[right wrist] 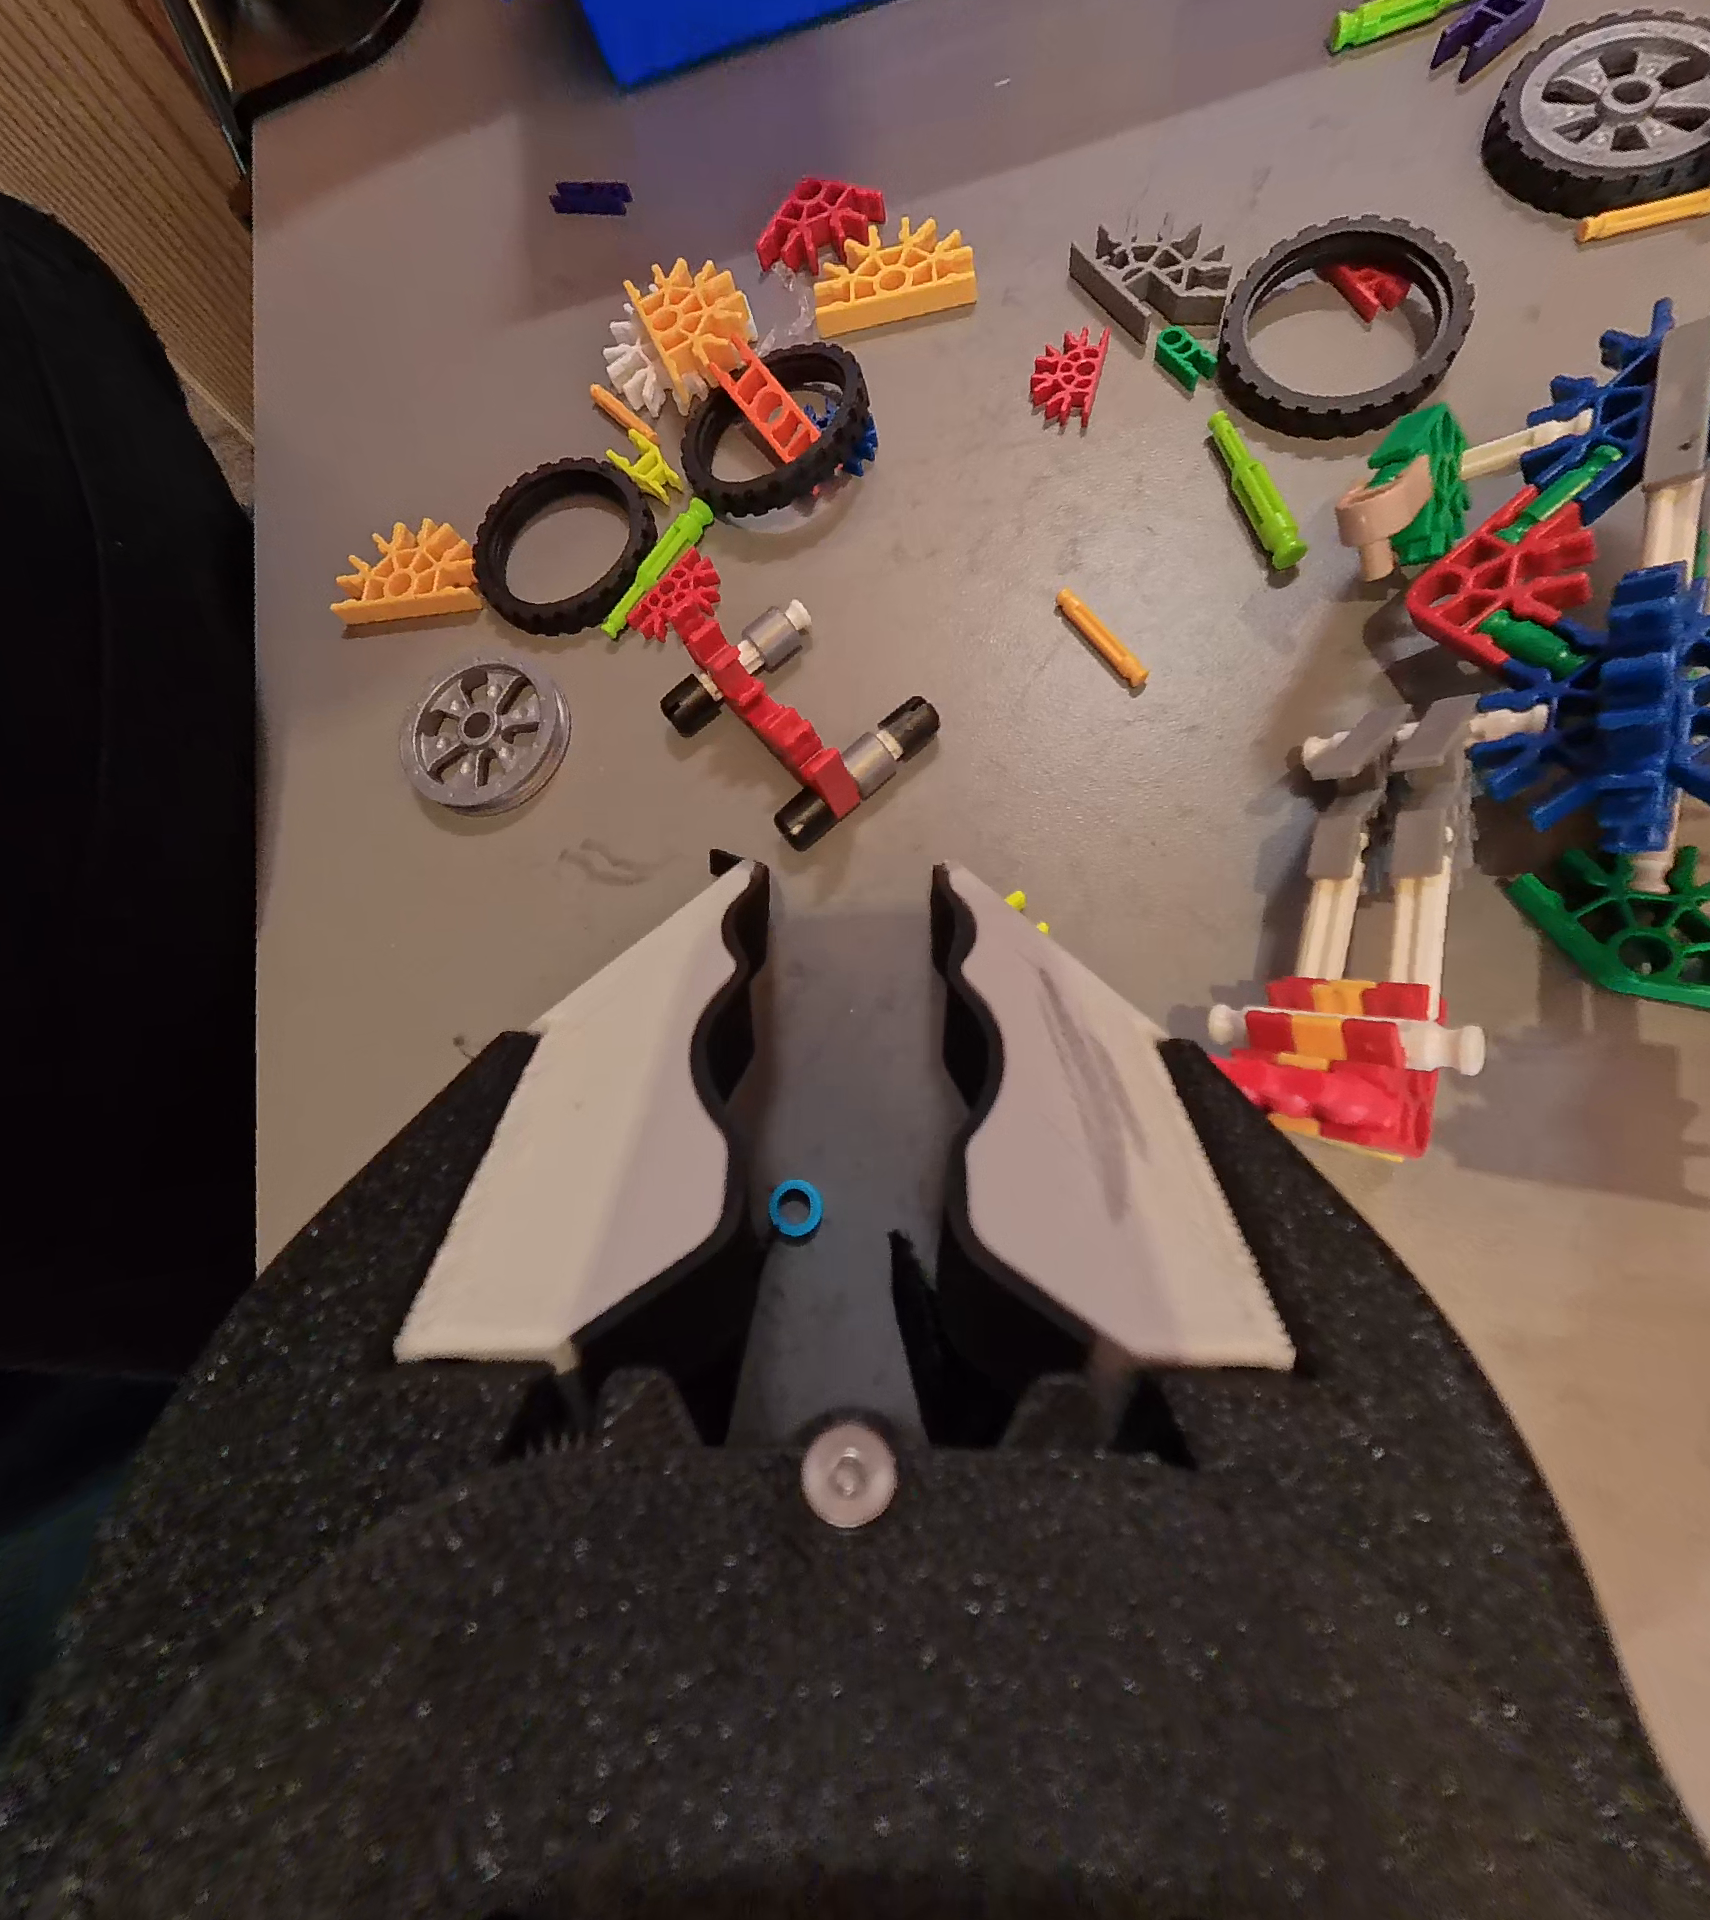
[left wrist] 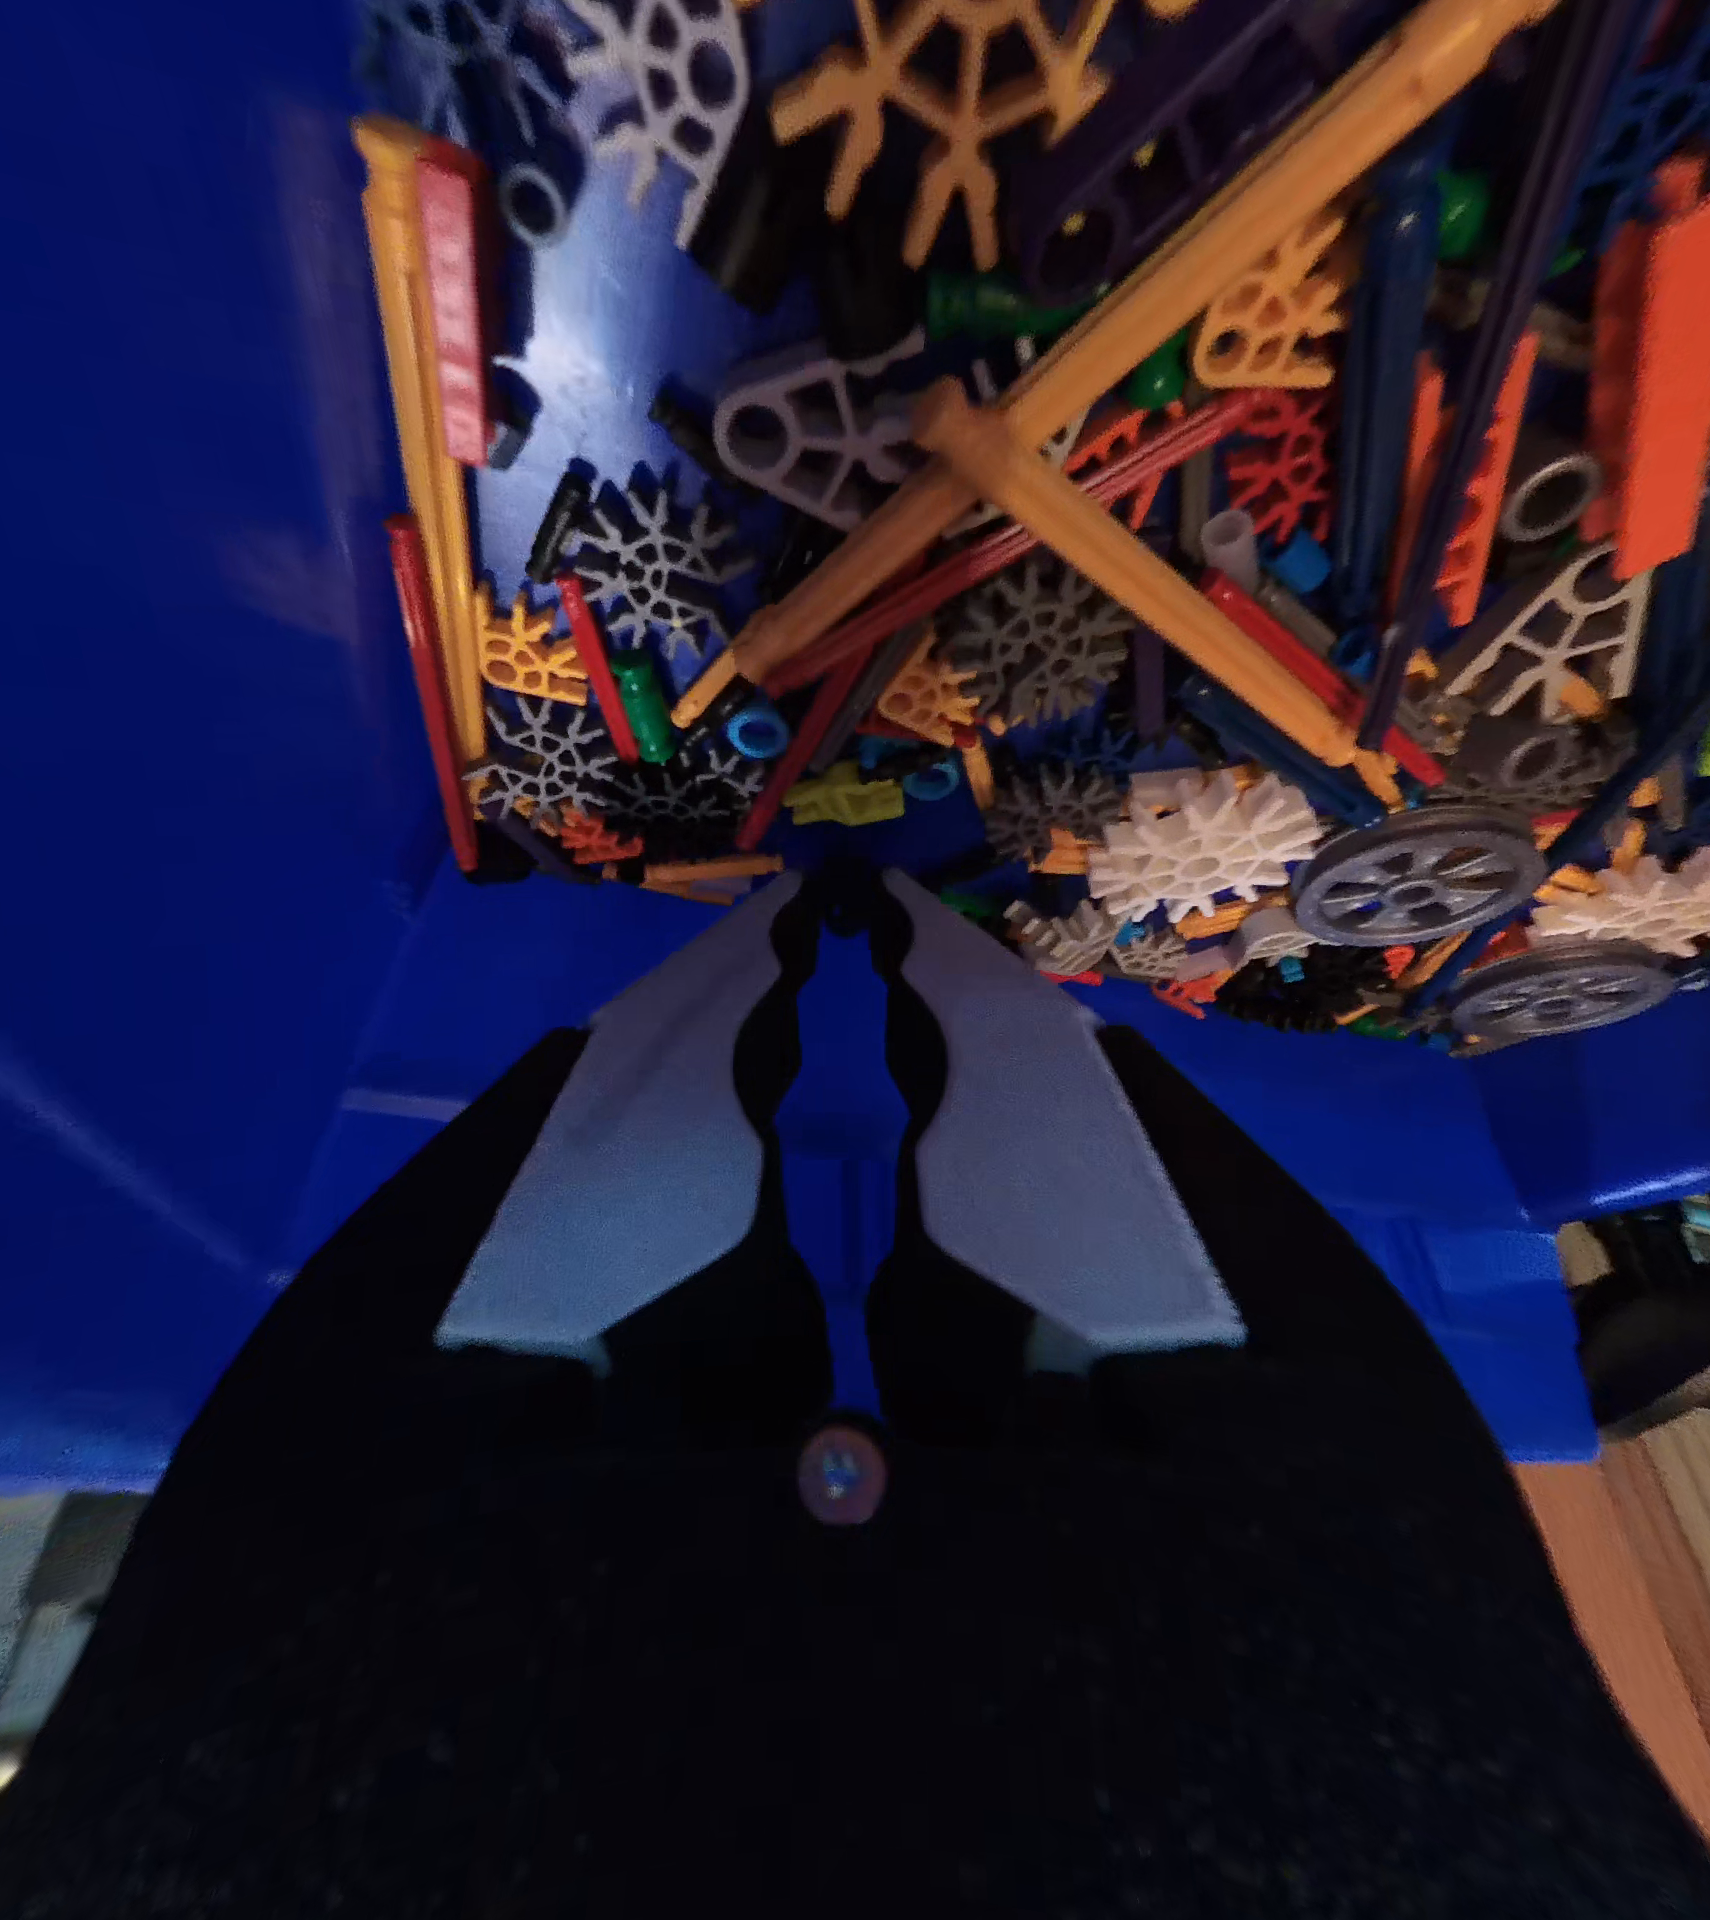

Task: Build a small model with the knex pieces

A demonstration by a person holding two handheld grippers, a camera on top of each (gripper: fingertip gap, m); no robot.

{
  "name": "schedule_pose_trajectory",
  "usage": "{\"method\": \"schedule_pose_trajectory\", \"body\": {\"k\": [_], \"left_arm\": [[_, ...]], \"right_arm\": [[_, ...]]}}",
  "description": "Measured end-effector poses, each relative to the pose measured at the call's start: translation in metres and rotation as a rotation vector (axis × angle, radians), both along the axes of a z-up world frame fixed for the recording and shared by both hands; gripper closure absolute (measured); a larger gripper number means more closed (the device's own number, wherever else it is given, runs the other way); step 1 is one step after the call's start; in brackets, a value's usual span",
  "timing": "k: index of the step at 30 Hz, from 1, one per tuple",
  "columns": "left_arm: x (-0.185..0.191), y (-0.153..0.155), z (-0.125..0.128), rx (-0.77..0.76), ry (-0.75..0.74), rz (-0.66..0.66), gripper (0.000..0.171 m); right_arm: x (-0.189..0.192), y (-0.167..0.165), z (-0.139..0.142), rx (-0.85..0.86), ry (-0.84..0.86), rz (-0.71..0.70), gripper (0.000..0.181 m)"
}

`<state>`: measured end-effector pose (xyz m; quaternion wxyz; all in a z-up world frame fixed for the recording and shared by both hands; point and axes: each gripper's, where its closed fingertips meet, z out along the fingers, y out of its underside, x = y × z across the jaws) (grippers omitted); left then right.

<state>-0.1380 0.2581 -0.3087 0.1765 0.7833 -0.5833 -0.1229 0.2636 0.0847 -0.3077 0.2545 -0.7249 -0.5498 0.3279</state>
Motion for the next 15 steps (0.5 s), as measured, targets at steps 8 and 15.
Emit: {"method": "schedule_pose_trajectory", "body": {"k": [8, 15], "left_arm": [[0.052, -0.001, 0.035, 0.032, -0.468, 0.200, 0.165], [0.108, -0.020, 0.105, 0.017, -1.044, 0.212, 0.165]], "right_arm": [[0.000, -0.001, 0.000, 0.000, 0.001, 0.005, 0.149], [0.000, -0.001, 0.000, 0.008, 0.000, 0.007, 0.148]]}}
